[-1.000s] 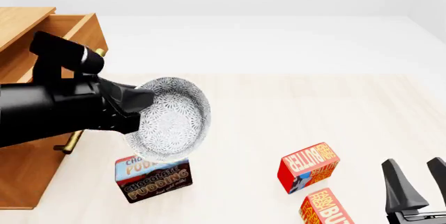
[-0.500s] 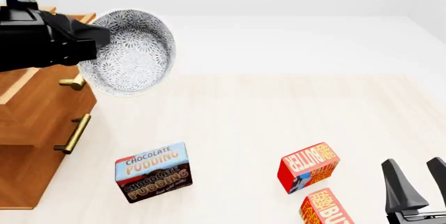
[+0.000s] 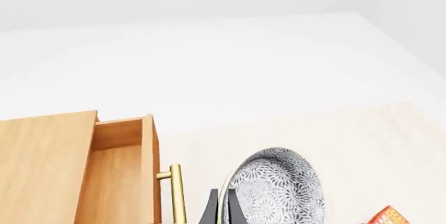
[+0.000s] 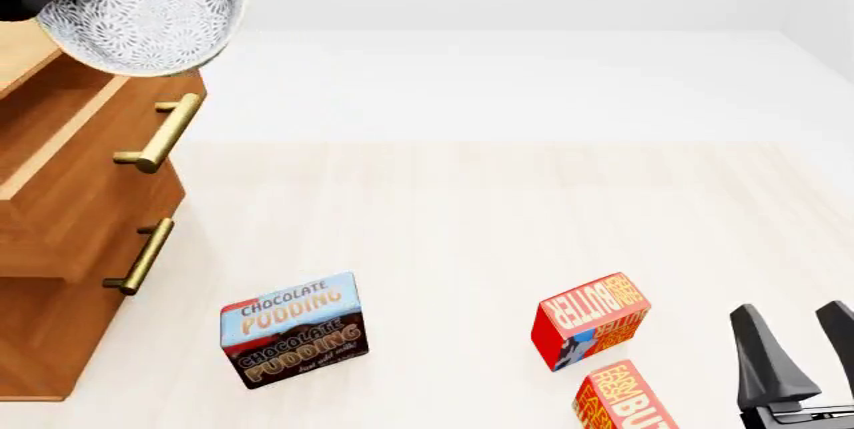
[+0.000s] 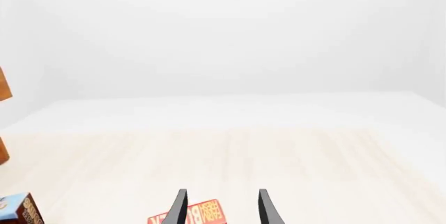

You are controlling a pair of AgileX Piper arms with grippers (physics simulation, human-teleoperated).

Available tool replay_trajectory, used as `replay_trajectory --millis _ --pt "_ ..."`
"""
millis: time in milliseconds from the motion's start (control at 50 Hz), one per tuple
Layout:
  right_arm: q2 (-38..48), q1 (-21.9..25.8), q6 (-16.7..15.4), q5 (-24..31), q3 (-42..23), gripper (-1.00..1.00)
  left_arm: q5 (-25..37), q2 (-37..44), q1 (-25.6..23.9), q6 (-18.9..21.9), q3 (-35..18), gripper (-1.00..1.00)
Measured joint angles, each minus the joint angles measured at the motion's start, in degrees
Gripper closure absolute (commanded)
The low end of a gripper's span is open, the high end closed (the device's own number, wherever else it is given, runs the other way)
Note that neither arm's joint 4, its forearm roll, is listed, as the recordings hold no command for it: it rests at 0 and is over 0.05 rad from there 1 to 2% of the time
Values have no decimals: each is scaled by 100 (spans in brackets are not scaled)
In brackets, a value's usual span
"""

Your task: Put the bowl in the top drawer of the cabinet.

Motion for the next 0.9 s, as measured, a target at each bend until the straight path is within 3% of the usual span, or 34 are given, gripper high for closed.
replay_trajectory --millis 240,500,900 --pt "0 4 5 -5 0 -100 -312 393 980 -148 -367 100" --pt "0 13 9 -18 0 -100 -569 623 1580 -602 -583 100" --pt "0 16 10 -32 0 -100 -1315 618 1898 -1893 86 100"
